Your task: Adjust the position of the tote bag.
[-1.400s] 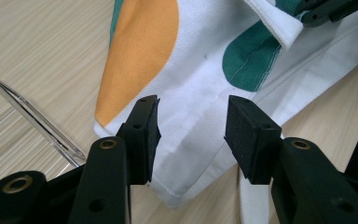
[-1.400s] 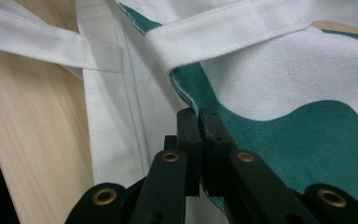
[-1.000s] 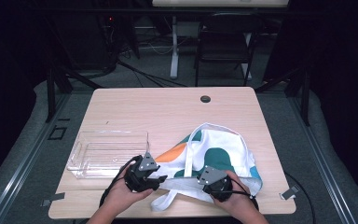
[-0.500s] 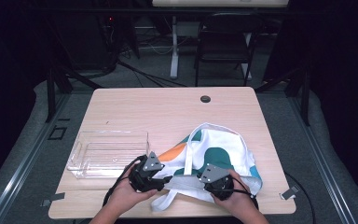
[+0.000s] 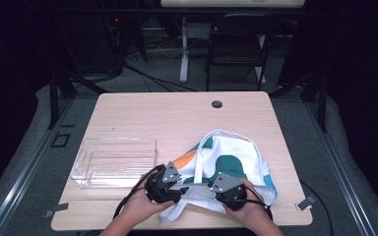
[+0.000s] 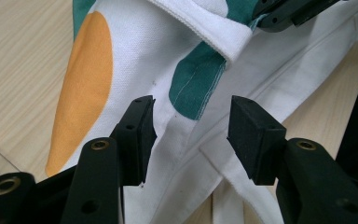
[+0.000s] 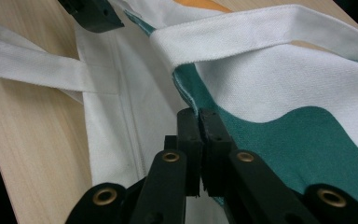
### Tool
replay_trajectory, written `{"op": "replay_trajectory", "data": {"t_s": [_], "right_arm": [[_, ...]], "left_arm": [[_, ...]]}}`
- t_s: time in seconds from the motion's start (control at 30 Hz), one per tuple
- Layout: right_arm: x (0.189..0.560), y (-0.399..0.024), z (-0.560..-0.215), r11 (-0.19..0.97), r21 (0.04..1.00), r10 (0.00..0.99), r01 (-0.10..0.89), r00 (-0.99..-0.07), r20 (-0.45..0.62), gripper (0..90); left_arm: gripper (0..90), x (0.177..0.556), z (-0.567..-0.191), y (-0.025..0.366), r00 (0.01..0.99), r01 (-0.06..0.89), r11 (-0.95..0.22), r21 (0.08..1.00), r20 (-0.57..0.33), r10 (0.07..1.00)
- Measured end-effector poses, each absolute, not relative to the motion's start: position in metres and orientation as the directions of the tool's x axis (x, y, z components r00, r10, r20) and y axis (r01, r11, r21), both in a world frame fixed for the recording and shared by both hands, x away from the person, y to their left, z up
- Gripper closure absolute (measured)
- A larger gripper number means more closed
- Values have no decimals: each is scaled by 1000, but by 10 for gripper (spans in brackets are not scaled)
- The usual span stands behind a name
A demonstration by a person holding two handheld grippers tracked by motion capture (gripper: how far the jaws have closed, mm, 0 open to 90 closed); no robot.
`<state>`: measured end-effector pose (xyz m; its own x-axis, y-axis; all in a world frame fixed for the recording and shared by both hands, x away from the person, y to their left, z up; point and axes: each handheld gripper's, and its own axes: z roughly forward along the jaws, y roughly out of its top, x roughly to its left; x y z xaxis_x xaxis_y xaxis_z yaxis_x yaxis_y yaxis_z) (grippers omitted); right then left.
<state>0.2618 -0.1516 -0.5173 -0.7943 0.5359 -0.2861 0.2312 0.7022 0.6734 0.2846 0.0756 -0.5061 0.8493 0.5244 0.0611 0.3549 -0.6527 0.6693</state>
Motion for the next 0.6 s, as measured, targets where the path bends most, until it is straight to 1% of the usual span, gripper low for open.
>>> {"op": "replay_trajectory", "data": {"t_s": [0.07,0.23,0.37,0.6], "right_arm": [[262,-152,-517,700,675,538,232,-793,-285,884],[262,-152,-516,686,688,547,238,-792,-271,884],[263,-152,-515,687,687,545,236,-793,-273,884],[263,-152,-515,677,698,549,234,-792,-268,884]], "left_arm": [[531,286,-505,73,851,356,-658,664,61,521],[545,288,-505,64,856,342,-679,649,83,510],[555,290,-507,57,857,347,-688,638,82,509],[589,292,-509,53,849,348,-691,633,100,520]]}}
